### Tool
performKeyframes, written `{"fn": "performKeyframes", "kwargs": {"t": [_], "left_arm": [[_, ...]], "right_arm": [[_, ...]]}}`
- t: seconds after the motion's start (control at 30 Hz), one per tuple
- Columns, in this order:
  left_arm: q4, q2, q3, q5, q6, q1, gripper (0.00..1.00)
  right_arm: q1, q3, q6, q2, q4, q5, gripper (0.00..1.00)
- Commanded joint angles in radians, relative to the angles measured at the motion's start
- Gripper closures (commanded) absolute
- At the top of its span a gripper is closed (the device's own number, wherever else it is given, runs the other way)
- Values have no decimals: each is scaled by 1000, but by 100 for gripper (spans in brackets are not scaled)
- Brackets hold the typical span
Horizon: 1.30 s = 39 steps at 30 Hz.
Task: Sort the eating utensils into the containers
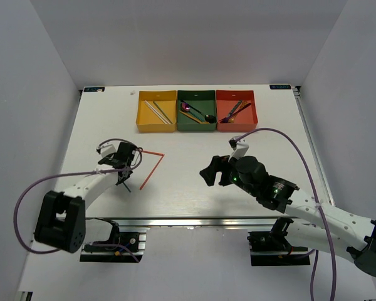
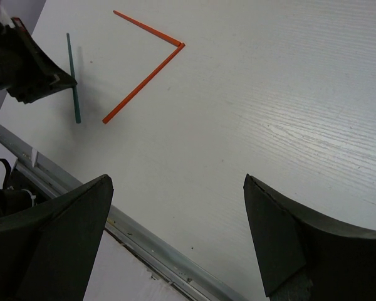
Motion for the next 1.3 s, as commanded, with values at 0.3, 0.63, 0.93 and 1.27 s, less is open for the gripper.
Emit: {"fn": "performKeyframes", "kwargs": {"t": [0.3, 0.63, 0.93, 1.27], "left_arm": [[280, -302, 70, 272, 154, 1, 100], [618, 64, 422, 416, 163, 4, 100], [671, 506, 801, 461, 85, 24, 100], [746, 712, 870, 449, -21, 24, 100]], "right_arm": [[-2, -13, 34, -82, 51, 30, 11], [-2, 2, 36, -183, -79, 101, 11], [-4, -7, 11, -254, -151, 185, 11], [-4, -15, -21, -269, -168, 248, 11]]}}
